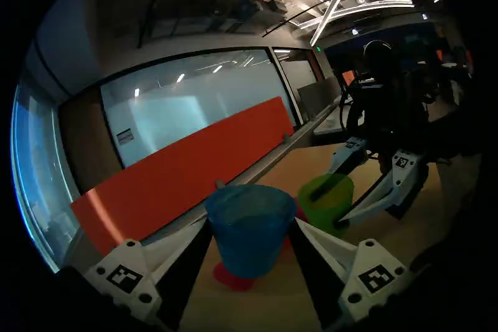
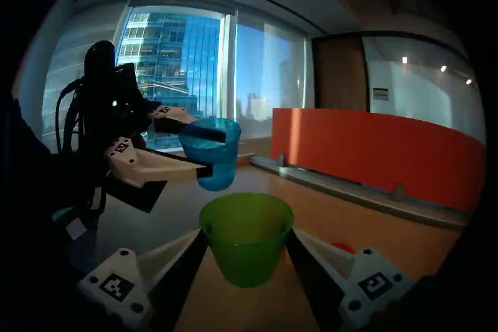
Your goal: Pour water
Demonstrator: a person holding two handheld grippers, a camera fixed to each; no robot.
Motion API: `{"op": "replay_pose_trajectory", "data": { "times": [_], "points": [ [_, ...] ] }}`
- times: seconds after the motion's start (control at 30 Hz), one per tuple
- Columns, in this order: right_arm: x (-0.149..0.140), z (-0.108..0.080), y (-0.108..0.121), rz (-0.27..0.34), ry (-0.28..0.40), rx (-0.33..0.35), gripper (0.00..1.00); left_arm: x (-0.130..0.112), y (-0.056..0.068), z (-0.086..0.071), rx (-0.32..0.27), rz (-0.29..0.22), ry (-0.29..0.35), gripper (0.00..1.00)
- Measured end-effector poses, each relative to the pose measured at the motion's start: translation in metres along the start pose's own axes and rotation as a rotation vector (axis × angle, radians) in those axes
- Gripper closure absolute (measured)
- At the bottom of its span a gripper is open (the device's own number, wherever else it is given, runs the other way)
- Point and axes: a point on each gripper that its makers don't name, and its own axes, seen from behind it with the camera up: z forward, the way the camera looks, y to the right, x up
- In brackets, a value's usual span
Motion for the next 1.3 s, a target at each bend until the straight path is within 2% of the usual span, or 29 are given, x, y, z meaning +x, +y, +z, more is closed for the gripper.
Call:
{"op": "replay_pose_trajectory", "data": {
  "times": [0.27,0.77,1.3],
  "points": [
    [-0.007,0.002,-0.002,0.003,-0.004,0.009,0.12,0.005,-0.003,0.003,0.009,0.078,-0.012,0.16],
    [-0.015,0.003,-0.005,0.011,-0.008,0.026,0.12,0.021,0.007,0.008,0.009,0.248,-0.020,0.16],
    [-0.014,0.006,-0.010,-0.002,-0.012,0.041,0.12,0.028,0.006,0.013,0.022,0.335,-0.022,0.16]
  ]
}}
